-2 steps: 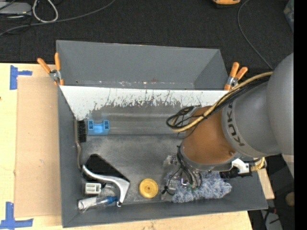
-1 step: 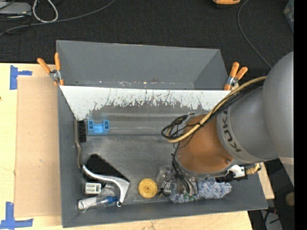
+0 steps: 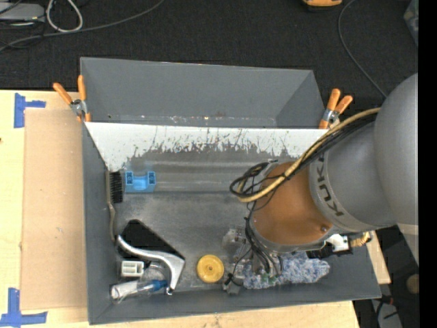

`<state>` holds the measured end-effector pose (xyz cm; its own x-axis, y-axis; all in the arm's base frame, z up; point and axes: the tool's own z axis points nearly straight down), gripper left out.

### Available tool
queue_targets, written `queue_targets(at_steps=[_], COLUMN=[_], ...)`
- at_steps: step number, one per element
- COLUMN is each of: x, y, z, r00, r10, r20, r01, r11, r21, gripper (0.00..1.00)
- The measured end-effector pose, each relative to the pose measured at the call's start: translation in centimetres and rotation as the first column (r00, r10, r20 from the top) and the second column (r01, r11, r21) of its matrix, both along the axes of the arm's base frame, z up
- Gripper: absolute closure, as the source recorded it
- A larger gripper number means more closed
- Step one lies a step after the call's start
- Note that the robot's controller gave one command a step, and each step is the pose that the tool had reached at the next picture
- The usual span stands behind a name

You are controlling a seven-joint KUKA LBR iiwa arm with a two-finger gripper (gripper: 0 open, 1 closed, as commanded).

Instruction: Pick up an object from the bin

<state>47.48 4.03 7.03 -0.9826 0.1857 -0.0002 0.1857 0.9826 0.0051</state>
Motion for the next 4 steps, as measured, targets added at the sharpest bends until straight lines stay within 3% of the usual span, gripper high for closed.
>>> queue_targets(at_steps=[1, 2, 3, 4], x=[0.0, 0.4, 2.5, 4.0], y=[0.0, -3.1, -0.8, -6.3], z=[0.0, -0.1, -0.1, -0.1], r00=[1.000, 0.999, 0.984, 0.959], r10=[-0.001, -0.048, -0.178, -0.284], r20=[0.000, -0.002, -0.002, -0.004], r01=[0.001, 0.048, 0.178, 0.284], r11=[1.000, 0.999, 0.984, 0.959], r21=[0.000, 0.001, 0.001, 0.001], gripper=[0.00, 0.00, 0.00, 0.00])
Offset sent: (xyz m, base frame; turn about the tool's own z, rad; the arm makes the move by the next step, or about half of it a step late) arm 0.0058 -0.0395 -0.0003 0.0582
